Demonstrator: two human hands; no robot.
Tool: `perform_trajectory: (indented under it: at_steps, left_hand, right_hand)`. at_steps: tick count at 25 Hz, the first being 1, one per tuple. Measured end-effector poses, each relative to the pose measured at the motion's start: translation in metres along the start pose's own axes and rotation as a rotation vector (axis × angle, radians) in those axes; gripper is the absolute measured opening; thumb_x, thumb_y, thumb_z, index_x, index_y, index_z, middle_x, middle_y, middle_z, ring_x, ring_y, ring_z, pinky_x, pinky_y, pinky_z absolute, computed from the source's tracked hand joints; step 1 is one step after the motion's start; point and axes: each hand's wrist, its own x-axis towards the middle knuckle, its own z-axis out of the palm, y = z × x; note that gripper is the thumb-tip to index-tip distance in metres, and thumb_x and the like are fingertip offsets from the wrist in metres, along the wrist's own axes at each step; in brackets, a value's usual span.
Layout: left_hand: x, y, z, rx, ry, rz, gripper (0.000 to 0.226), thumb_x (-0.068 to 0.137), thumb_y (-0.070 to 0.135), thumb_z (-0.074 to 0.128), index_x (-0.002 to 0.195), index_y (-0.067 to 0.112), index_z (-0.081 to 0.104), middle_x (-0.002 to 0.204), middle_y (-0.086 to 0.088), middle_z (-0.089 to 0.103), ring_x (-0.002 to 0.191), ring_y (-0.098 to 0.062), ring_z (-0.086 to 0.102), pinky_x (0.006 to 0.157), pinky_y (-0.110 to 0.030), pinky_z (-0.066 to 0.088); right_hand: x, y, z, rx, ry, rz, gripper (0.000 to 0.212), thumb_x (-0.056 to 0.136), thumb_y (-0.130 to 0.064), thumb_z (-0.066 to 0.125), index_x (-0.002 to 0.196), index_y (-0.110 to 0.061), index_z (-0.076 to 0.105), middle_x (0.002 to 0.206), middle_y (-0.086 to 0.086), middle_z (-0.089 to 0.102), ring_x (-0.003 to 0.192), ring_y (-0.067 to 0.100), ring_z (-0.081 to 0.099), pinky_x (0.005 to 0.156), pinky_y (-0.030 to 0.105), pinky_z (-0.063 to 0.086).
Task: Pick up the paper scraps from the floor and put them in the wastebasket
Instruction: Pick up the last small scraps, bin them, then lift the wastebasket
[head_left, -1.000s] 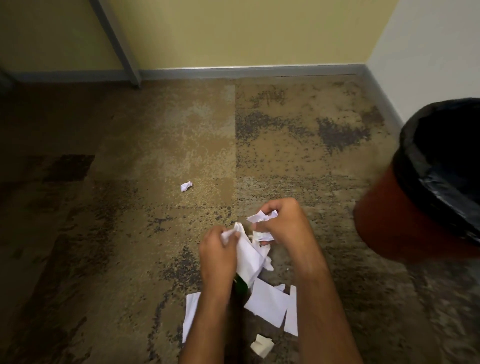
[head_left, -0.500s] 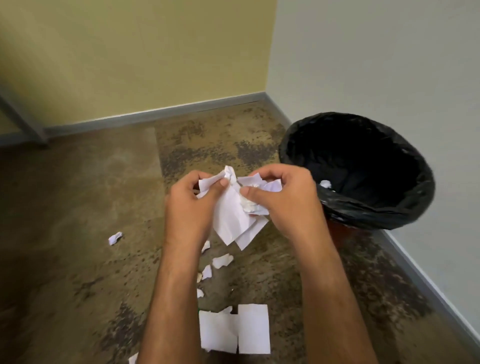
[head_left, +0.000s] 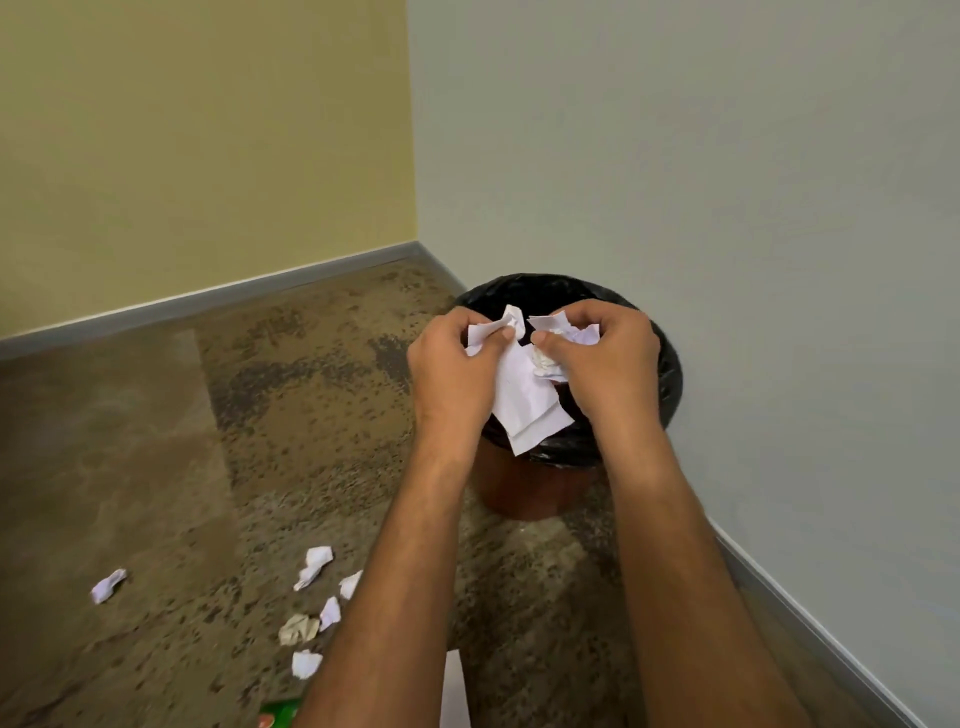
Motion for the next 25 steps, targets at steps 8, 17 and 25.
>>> perform_trajectory:
  at_steps: [8, 17, 25]
  left_hand:
    - [0.012, -0.008, 0.024, 0.302, -0.02, 0.201, 0.011, 0.093, 0.035, 0.079, 0.099, 0.026, 0.076, 0.102, 0.008, 0.073, 0.095, -0.015, 0.067, 0.077, -0.038, 0.058]
    - [0.01, 0.0, 0.011, 0.25, -0.042, 0.223, 0.025, 0.096, 0.03, 0.078, 0.121, 0.025, 0.077, 0.115, 0.011, 0.078, 0.108, -0.009, 0.071, 0.096, -0.033, 0.061]
    - [0.022, -0.039, -0.077, 0.112, 0.085, -0.01, 0.005, 0.096, 0.025, 0.081, 0.1, 0.028, 0.08, 0.093, 0.015, 0.077, 0.085, 0.003, 0.074, 0.075, -0.013, 0.06]
  right_hand:
    - [0.016, 0.029, 0.007, -0.151, -0.016, -0.013, 0.008, 0.087, -0.028, 0.087, 0.09, -0.022, 0.082, 0.088, -0.007, 0.077, 0.087, 0.009, 0.072, 0.072, 0.021, 0.055]
    - [0.009, 0.024, 0.003, -0.192, -0.01, -0.071, 0.008, 0.096, -0.028, 0.078, 0.091, -0.024, 0.083, 0.084, -0.012, 0.077, 0.082, 0.002, 0.073, 0.072, 0.012, 0.051]
    - [-0.025, -0.004, 0.025, 0.026, 0.015, -0.25, 0.007, 0.096, -0.021, 0.078, 0.089, -0.021, 0.082, 0.081, -0.008, 0.076, 0.076, 0.009, 0.073, 0.072, 0.026, 0.061]
